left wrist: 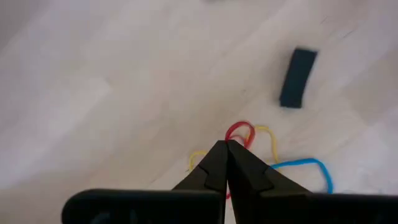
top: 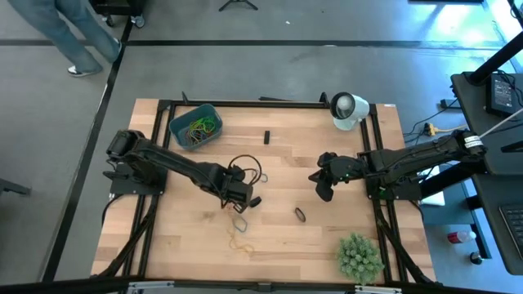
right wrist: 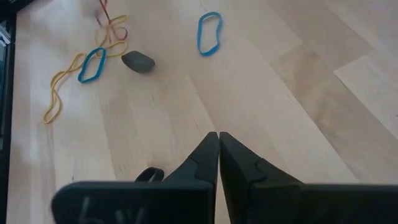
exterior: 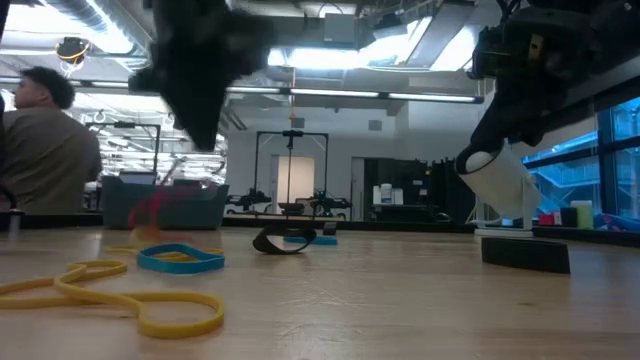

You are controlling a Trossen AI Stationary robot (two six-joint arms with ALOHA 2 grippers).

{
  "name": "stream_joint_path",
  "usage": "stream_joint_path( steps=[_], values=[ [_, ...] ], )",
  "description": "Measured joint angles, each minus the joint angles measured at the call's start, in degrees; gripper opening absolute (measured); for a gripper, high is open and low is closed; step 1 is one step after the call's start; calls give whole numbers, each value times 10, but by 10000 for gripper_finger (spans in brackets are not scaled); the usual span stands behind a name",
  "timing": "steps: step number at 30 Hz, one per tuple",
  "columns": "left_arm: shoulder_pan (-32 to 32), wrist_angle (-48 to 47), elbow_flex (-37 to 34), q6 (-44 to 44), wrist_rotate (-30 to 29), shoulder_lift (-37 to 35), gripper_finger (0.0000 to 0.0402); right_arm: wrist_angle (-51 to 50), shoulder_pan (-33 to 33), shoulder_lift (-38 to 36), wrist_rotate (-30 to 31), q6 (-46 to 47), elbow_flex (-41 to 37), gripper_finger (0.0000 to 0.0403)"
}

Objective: Pick and place rubber bands into bin
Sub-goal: Put the red rubber band into the bin

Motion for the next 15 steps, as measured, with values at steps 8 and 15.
stream_joint_path(
  steps=[8, 15],
  values=[
    [1, -88, 85, 0, -11, -27, 2, 0, 0, 0, 1, -16, 0, 19],
    [9, -146, 111, 0, -5, -27, 2, 0, 0, 0, 1, -17, 0, 19]
  ],
)
